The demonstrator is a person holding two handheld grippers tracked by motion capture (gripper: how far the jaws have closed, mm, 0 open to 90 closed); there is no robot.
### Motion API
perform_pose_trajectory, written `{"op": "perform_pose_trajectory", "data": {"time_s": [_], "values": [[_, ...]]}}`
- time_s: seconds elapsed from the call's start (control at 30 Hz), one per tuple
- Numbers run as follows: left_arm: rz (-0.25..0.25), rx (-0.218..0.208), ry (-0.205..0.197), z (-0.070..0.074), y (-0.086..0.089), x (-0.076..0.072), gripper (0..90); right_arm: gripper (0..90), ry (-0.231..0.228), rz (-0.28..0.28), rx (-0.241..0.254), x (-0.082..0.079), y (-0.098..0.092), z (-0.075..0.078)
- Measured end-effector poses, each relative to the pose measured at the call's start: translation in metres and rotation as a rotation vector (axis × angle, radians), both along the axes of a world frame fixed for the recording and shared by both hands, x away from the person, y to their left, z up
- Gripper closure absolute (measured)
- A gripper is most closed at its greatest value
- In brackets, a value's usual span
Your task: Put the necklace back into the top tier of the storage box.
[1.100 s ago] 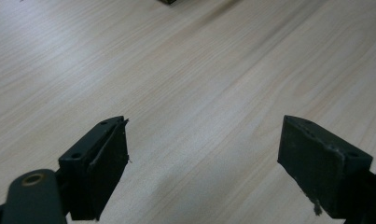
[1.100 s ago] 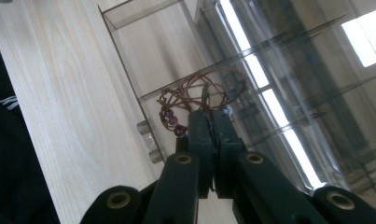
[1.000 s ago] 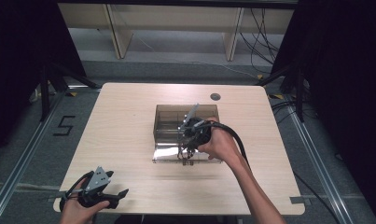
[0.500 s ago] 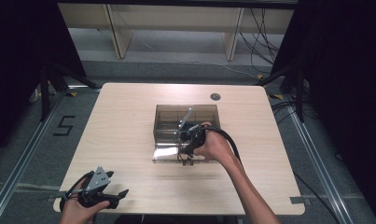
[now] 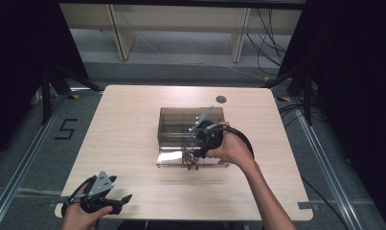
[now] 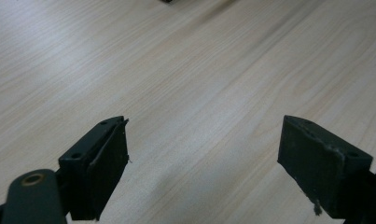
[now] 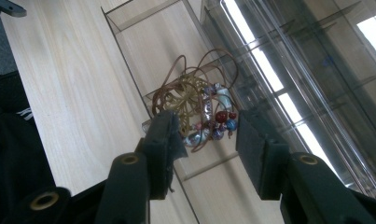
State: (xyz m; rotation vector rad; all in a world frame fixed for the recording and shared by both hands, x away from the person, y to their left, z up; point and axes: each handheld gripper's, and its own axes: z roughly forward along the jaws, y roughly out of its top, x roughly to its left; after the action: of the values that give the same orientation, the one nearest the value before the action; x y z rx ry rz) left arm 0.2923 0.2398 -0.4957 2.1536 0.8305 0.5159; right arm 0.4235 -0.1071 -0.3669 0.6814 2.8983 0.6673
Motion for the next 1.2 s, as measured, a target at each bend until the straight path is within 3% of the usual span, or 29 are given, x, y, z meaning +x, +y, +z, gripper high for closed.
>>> {"op": "perform_pose_trajectory", "data": {"time_s": [0.03, 0.1, 0.23, 0.3, 0.37, 0.4, 0.43, 0.57, 0.6, 0.77, 0.83, 0.87, 0.93, 0.97, 1.03, 1.2], "values": [[0.007, -0.022, -0.004, -0.001, -0.001, 0.0, 15.7, 56.5, -0.003, -0.005, 0.004, 0.0, -0.002, 0.001], [0.023, -0.007, 0.012, -0.001, -0.001, -0.001, 15.7, 55.4, -0.013, -0.006, 0.013, -0.001, -0.004, 0.001], [0.018, -0.021, 0.005, -0.001, -0.001, -0.001, 15.7, 52.1, -0.011, -0.025, 0.019, -0.004, -0.009, 0.0], [0.005, 0.014, -0.003, 0.0, 0.001, 0.0, 15.7, 50.0, -0.021, -0.024, 0.021, -0.005, -0.011, 0.0], [-0.004, 0.005, -0.018, 0.0, 0.0, 0.001, 15.7, 49.0, -0.02, -0.042, 0.025, -0.007, -0.012, 0.0], [0.021, -0.005, 0.013, 0.0, -0.001, -0.001, 15.8, 47.7, -0.025, -0.039, 0.03, -0.008, -0.016, 0.0], [0.008, 0.018, 0.007, 0.001, 0.0, -0.001, 15.7, 46.8, -0.034, -0.036, 0.032, -0.009, -0.017, 0.001], [0.028, -0.004, 0.015, -0.001, -0.001, -0.001, 15.8, 45.2, -0.032, -0.067, 0.05, -0.013, -0.024, 0.002], [0.002, 0.023, -0.007, 0.001, 0.001, 0.001, 15.7, 44.8, -0.031, -0.082, 0.051, -0.014, -0.026, 0.002], [0.012, 0.006, 0.004, 0.0, 0.0, 0.0, 15.7, 44.0, -0.045, -0.07, 0.061, -0.017, -0.033, 0.0], [-0.003, 0.022, -0.007, 0.0, 0.0, 0.001, 15.7, 43.8, -0.04, -0.089, 0.053, -0.019, -0.034, 0.001], [0.01, 0.012, 0.008, 0.0, 0.0, 0.0, 15.7, 43.7, -0.052, -0.074, 0.058, -0.018, -0.036, 0.0], [0.017, 0.004, 0.013, 0.0, -0.001, -0.001, 15.7, 43.6, -0.035, -0.096, 0.059, -0.021, -0.037, 0.002], [-0.004, 0.02, -0.004, 0.0, 0.0, 0.001, 15.7, 43.6, -0.053, -0.077, 0.064, -0.021, -0.037, 0.002], [-0.01, 0.042, -0.001, 0.002, 0.002, 0.001, 15.7, 43.3, -0.048, -0.086, 0.066, -0.023, -0.038, 0.004], [-0.001, 0.026, -0.004, 0.001, 0.001, 0.001, 15.7, 42.1, -0.063, -0.085, 0.063, -0.027, -0.04, 0.005]]}}
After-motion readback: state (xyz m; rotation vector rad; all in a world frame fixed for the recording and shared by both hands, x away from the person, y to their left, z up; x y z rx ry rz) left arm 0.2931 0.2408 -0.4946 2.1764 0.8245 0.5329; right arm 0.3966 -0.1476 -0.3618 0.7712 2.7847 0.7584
